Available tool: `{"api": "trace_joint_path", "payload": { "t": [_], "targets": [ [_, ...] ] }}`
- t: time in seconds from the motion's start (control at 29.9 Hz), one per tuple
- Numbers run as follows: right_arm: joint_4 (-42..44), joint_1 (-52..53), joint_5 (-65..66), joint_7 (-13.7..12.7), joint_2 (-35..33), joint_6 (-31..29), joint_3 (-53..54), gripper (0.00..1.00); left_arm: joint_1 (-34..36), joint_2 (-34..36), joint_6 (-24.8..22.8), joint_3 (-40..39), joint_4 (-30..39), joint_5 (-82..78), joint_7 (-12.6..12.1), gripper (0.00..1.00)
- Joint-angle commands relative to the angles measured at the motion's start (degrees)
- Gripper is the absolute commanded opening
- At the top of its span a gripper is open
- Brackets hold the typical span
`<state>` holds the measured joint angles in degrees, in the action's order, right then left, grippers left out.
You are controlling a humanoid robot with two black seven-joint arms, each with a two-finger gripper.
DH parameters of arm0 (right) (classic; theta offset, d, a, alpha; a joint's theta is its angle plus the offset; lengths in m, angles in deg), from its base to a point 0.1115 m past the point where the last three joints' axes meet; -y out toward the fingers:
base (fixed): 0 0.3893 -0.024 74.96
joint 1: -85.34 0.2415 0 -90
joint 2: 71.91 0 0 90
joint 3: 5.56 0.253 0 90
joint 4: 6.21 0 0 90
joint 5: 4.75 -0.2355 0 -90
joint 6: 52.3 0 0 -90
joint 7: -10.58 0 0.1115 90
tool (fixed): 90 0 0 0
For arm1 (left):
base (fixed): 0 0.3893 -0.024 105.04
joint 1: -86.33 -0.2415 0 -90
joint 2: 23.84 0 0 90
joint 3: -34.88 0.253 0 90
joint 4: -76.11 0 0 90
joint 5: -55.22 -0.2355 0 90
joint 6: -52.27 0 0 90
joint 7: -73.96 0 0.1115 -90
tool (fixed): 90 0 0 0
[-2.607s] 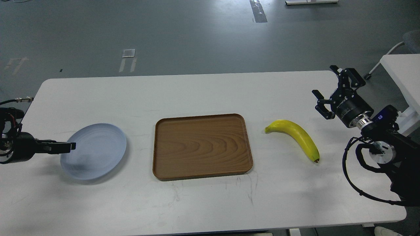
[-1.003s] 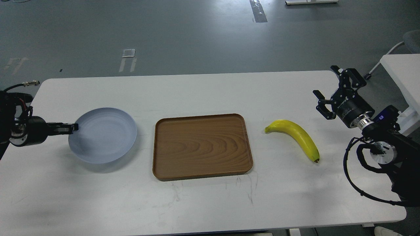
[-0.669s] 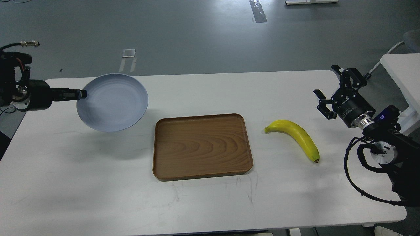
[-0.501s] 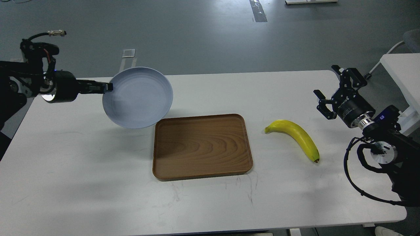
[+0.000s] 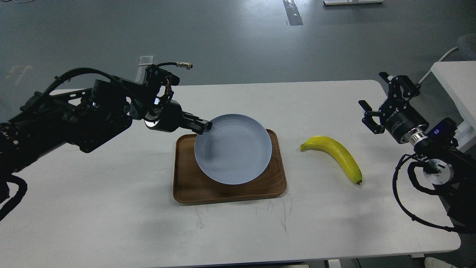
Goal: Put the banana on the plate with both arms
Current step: 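Lift the blue plate with the left gripper and carry it over the tray, then lower the plate onto the wooden tray and open the left gripper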
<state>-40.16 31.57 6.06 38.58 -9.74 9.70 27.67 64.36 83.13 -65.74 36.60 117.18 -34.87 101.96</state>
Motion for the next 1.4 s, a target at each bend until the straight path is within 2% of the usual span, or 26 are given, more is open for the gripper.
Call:
{"api": "trace_joint_path", "payload": {
  "t": [0.0, 0.43, 0.84, 0.9, 0.94, 0.97, 1.04, 1.1, 1.14, 1.17, 1.2, 1.37],
  "targets": [
    [-0.1, -0.1, 0.0, 0.0, -0.2, 0.0, 0.0, 1.00, -0.5, -4.0, 0.0, 1.1, -3.6, 0.0, 0.0, 0.00],
    [-0.1, -0.1, 0.0, 0.0, -0.6, 0.0, -0.1, 1.00, -2.9, -6.8, 0.0, 2.9, -10.9, 0.3, 0.0, 0.00],
    [-0.1, -0.1, 0.0, 0.0, -0.6, 0.0, -0.2, 1.00, -3.6, -6.9, 0.0, 2.9, -11.1, 0.9, 0.0, 0.00],
    [-0.1, -0.1, 0.0, 0.0, -0.6, 0.0, -0.2, 1.00, -3.6, -6.9, 0.0, 2.9, -11.1, 1.0, -0.7, 0.00],
    [-0.1, -0.1, 0.0, 0.0, -0.6, 0.0, -0.2, 1.00, -3.6, -6.9, 0.0, 2.8, -11.1, 1.2, -0.9, 0.02],
    [-0.1, -0.1, 0.0, 0.0, -0.6, 0.0, -0.2, 1.00, -3.6, -6.9, 0.0, 2.8, -11.1, 1.5, -1.6, 0.12],
    [-0.1, -0.1, 0.0, 0.0, -0.6, 0.0, -0.2, 1.00, -3.5, -6.9, 0.0, 2.8, -11.1, 2.2, -1.9, 0.24],
    [-0.1, -0.1, 0.0, 0.0, -0.6, 0.0, -0.2, 1.00, -3.4, -6.9, 0.0, 2.8, -11.0, 3.6, -2.2, 0.60],
    [-0.1, -0.1, 0.0, 0.0, -0.6, 0.0, -0.2, 1.00, -3.4, -6.9, 0.0, 2.8, -11.0, 3.9, -2.3, 0.69],
    [-0.1, -0.1, 0.0, 0.0, -0.6, 0.0, -0.2, 1.00, -3.2, -6.9, 0.0, 2.7, -11.0, 4.4, -2.4, 0.90],
    [-0.1, -0.1, 0.0, 0.0, -0.6, 0.0, -0.2, 1.00, -3.0, -6.9, 0.0, 2.5, -11.0, 4.7, -2.4, 1.00],
    [-0.3, 0.5, 0.4, 0.0, -1.4, 0.0, -0.3, 1.00, 0.1, -6.2, 0.0, 1.8, -10.5, 13.9, -2.3, 0.99]
  ]
}}
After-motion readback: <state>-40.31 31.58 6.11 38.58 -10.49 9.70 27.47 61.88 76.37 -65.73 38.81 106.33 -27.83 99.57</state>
